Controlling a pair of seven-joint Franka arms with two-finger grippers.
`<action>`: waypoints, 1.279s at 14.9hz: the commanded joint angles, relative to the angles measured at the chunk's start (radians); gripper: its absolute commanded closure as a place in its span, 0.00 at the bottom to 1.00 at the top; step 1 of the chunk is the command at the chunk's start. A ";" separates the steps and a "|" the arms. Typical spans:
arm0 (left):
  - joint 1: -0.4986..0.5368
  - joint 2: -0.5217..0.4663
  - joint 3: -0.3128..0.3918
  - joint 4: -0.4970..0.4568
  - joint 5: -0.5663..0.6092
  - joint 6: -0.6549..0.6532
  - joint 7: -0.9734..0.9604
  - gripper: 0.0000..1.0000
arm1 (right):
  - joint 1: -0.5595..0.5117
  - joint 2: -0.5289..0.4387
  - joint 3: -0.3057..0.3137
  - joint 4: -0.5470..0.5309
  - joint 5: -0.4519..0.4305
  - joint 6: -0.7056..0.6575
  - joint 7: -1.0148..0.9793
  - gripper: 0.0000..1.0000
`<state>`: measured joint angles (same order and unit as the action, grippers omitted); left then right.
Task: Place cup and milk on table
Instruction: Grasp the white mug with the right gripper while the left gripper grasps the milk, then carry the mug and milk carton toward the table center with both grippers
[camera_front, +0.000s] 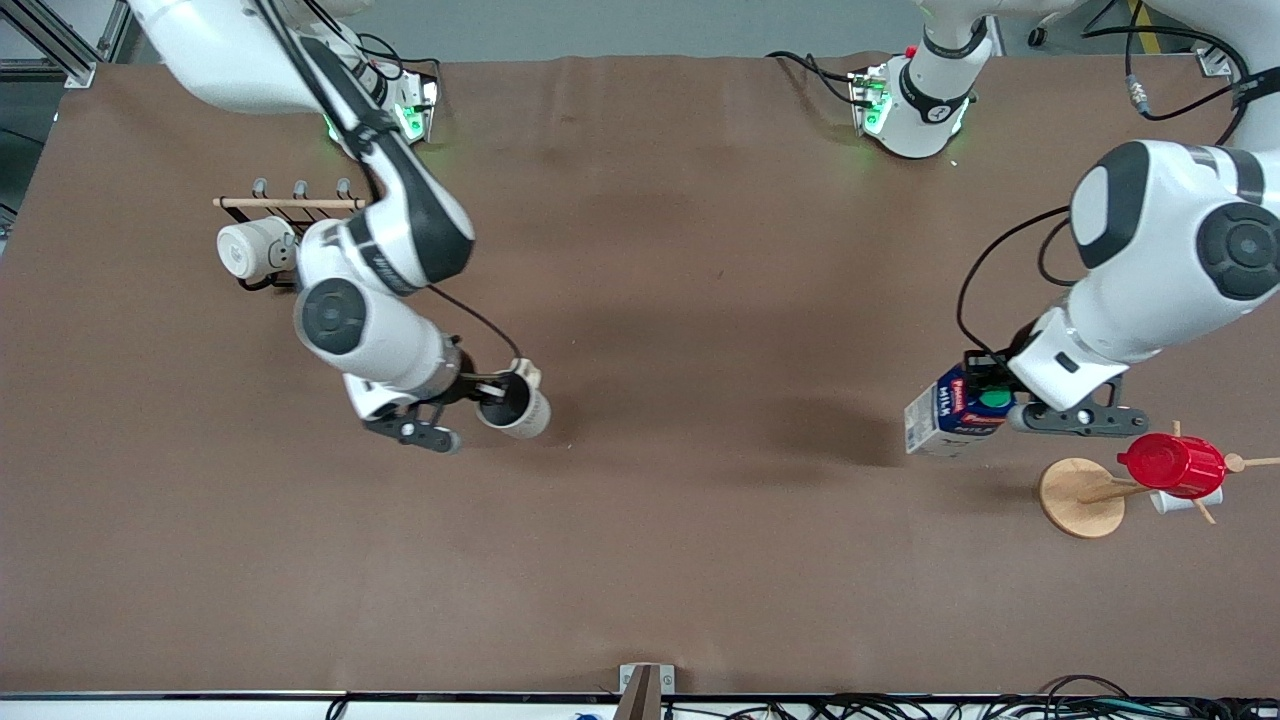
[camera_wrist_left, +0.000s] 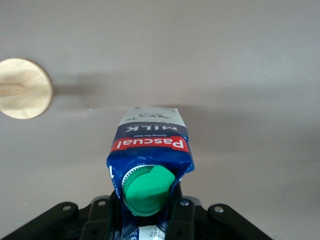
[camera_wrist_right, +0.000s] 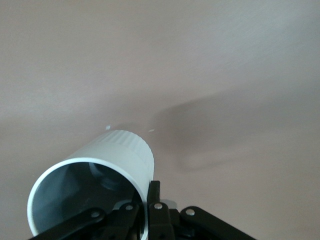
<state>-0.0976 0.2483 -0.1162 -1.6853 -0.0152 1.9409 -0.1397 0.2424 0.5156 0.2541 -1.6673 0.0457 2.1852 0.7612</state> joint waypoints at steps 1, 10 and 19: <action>-0.057 0.039 -0.002 0.059 -0.012 -0.023 -0.088 0.64 | 0.073 0.092 -0.001 0.090 -0.073 0.018 0.136 1.00; -0.275 0.152 -0.002 0.151 -0.015 -0.022 -0.409 0.64 | 0.170 0.184 0.001 0.138 -0.179 0.040 0.207 0.98; -0.428 0.295 -0.003 0.294 -0.018 -0.008 -0.638 0.63 | 0.192 0.196 0.001 0.136 -0.173 0.067 0.222 0.90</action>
<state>-0.5047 0.5034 -0.1250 -1.4538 -0.0160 1.9419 -0.7492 0.4257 0.6959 0.2536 -1.5530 -0.1054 2.2456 0.9541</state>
